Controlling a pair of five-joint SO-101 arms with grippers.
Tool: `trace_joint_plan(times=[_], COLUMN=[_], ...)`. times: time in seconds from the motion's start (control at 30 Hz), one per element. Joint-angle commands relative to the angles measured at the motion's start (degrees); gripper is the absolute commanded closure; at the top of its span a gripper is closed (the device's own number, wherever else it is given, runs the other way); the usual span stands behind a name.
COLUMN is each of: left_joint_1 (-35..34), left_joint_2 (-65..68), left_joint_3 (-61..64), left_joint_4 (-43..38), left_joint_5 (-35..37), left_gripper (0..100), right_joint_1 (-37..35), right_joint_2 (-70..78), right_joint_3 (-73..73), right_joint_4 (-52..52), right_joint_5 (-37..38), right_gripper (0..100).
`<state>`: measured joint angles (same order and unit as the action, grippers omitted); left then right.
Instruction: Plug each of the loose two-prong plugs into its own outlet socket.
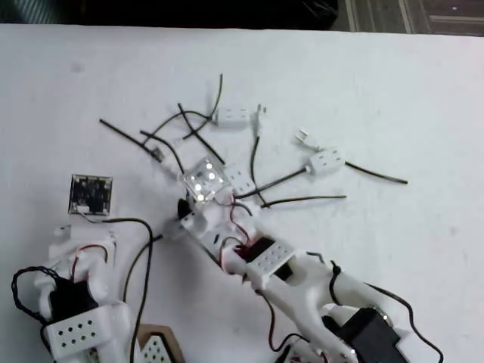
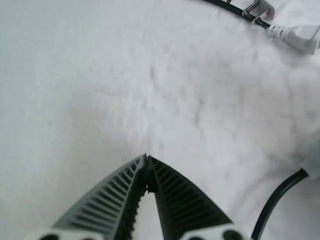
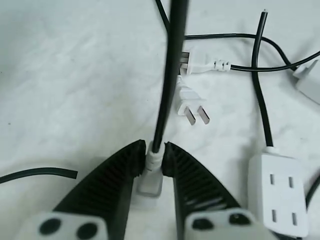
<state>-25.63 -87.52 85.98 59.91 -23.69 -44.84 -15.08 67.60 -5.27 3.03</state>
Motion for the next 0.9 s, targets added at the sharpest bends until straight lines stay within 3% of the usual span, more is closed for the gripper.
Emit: trace_joint_plan(times=[0.0,0.2,0.57,0.87], left_joint_1=[0.1,0.1,0.3,0.3], left_joint_2=[-0.5,-0.5,-0.5,-0.5], left_joint_3=[-1.1,-1.1,-1.1,-1.1], left_joint_4=[-0.7,-0.7,-0.8,-0.8], left_joint_5=[0.6,0.6,0.6,0.6], left_gripper=[97,97,97,97], right_joint_1=[0.2,0.1,0.2,0.2], right_joint_2=[1.7,1.8,2.0,2.0], right_joint_3=[-0.4,-0.4,-8.5,-8.9], right_joint_4=[1.9,2.9,22.0,23.6], right_joint_5=[-0.1,0.2,0.3,0.3], right_gripper=[98.1,98.1,98.1,98.1])
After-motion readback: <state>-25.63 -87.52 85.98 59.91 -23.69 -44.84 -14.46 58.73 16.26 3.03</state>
